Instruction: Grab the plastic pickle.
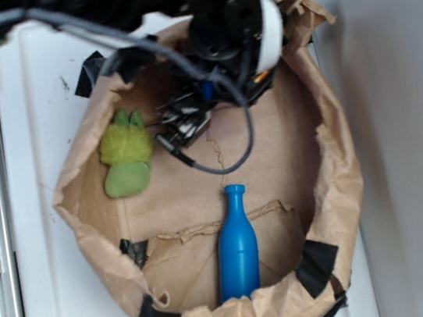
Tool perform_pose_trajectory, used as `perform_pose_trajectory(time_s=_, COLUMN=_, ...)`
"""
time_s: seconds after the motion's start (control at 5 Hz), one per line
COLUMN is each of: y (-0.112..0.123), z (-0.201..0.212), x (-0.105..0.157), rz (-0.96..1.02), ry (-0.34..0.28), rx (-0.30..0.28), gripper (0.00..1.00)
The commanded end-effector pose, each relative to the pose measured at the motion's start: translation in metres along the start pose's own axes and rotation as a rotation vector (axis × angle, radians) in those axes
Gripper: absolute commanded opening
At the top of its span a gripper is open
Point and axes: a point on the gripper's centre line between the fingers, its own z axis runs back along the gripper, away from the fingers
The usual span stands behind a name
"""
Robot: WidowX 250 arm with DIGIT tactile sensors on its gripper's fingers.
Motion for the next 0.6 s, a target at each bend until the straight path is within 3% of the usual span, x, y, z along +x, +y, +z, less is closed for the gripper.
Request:
perform_pose_trajectory(time_s=0.0, y=0.0018, z=0.0357, x=0.025, rz=-0.065, ry=0.044, rx=0.132, gripper=1.0)
perform_pose_trajectory(time_s=0.2, y=0.004, z=0.032, x=0.026, rz=-0.046, ry=0.165, rx=0.179, gripper=1.0)
perform_pose_trajectory(time_s=0.4, y=0.0009, z=0.0267, x=0.0213, rz=-0.063, ry=0.194, rx=0.217, gripper=1.0)
